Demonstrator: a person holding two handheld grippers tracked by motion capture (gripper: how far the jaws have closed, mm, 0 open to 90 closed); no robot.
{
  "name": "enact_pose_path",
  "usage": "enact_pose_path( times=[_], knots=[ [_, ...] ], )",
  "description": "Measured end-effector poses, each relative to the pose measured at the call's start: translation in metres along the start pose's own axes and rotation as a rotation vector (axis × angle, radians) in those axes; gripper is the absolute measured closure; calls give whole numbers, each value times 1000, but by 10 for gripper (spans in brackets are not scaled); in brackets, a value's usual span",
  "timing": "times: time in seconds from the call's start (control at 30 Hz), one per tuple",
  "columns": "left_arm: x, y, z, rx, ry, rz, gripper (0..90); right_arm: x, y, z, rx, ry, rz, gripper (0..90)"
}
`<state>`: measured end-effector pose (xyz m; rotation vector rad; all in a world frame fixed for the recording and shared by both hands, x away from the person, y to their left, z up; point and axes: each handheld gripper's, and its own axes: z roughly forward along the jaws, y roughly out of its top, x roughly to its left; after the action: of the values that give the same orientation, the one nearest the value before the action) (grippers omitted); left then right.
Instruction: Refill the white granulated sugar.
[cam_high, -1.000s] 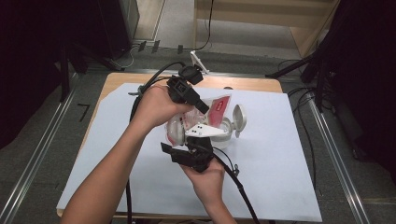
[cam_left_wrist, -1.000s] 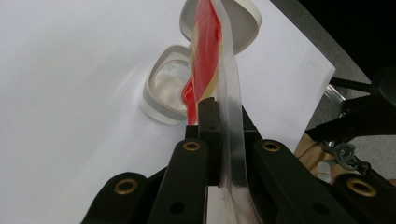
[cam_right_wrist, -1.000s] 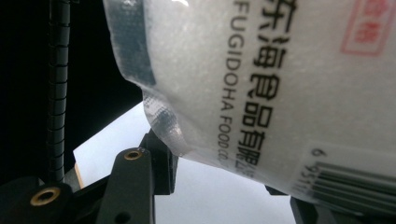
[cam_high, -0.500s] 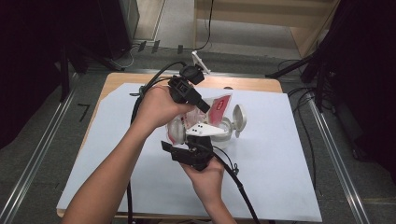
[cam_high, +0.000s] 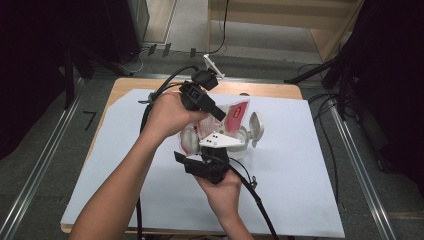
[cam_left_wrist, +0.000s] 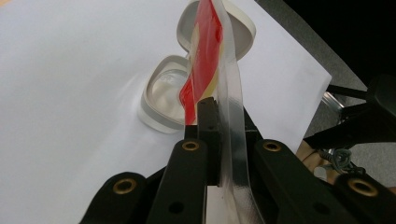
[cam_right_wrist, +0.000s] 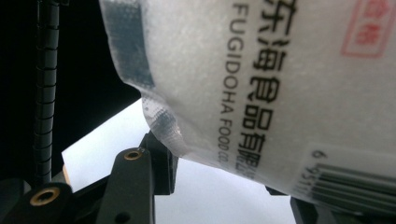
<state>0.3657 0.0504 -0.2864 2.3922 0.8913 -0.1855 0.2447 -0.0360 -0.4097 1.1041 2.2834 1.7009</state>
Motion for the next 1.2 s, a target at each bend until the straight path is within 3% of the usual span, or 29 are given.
enact_pose_path(
  times=[0.43, 0.57, 0.8, 0.9, 1.2],
  knots=[
    [-1, 0, 2, 7, -2, 0, 881, 1, -2, 0, -6, -11, -6, 559],
    [-1, 0, 2, 10, 5, 24, 884, 1, -3, 0, -7, -12, -6, 559],
    [-2, -1, 2, -2, 5, 29, 884, 1, -3, 0, -8, -12, 0, 559],
    [-1, -2, 2, -1, 11, 55, 890, 1, -3, 0, -6, -15, -1, 558],
    [0, -2, 3, -20, 3, 36, 890, 1, -3, -1, -6, -20, -3, 559]
  ],
)
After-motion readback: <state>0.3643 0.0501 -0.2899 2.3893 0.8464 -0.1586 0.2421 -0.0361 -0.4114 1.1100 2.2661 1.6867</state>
